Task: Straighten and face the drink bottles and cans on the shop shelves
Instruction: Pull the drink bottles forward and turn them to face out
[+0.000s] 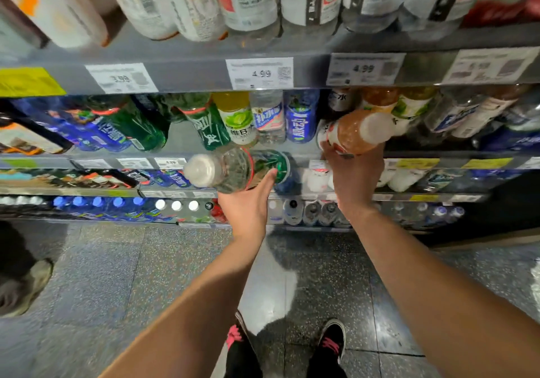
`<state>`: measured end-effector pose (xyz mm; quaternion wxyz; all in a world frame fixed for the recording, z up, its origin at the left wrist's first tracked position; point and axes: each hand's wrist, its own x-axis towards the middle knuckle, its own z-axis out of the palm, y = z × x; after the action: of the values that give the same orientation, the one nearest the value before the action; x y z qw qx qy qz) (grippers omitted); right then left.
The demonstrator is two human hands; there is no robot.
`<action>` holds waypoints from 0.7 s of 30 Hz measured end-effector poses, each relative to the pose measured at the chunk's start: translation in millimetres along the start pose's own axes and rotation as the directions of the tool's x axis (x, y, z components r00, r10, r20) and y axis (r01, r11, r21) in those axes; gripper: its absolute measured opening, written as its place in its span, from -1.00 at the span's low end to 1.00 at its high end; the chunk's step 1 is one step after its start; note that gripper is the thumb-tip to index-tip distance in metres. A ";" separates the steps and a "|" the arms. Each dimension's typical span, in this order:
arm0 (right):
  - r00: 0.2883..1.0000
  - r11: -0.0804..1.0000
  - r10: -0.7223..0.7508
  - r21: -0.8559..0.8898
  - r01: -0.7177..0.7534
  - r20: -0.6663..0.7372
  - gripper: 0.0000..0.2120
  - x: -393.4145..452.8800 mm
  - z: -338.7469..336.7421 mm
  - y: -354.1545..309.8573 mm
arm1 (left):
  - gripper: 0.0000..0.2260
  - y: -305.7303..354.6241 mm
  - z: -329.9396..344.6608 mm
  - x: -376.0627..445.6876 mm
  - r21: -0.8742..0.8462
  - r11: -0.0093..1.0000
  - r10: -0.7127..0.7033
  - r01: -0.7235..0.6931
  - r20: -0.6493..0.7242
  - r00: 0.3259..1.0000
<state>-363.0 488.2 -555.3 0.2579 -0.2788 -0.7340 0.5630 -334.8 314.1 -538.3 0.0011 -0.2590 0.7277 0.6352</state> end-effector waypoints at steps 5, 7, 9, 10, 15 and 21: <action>1.000 0.998 -0.002 -0.064 0.001 -0.013 -0.27 3.3 27.0 -7.8 | -0.34 10.2 -33.8 12.2 0.019 0.999 0.035 -0.033 -0.091 0.995; 0.999 0.989 -0.015 -0.151 0.007 -0.050 -0.23 7.3 34.6 -11.9 | -0.39 18.2 -40.6 17.9 0.015 0.995 0.096 -0.095 -0.150 0.984; 0.998 0.969 -0.046 -0.244 0.036 -0.035 -0.21 14.4 43.0 -15.2 | -0.49 17.4 -47.1 26.3 0.030 0.992 0.129 -0.126 -0.157 0.979; 0.999 0.955 -0.050 -0.294 0.043 -0.017 -0.20 18.2 46.8 -16.6 | -0.53 16.8 -50.7 30.4 0.047 0.990 0.141 -0.135 -0.175 0.974; 0.999 0.945 0.021 -0.327 -0.030 -0.033 -0.18 26.5 56.2 -19.2 | -0.49 18.9 -65.1 53.2 0.012 0.995 0.099 -0.101 -0.329 0.939; 0.990 0.948 0.050 -0.306 -0.090 -0.134 -0.12 -25.1 58.9 -31.9 | -0.29 28.2 -89.1 87.2 -0.086 0.989 0.072 -0.118 -0.419 0.905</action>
<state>-389.8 423.7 -539.7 0.2358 -0.3765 -0.7857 0.4306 -391.8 200.5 -523.9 -0.1983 -0.3519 0.6873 0.6037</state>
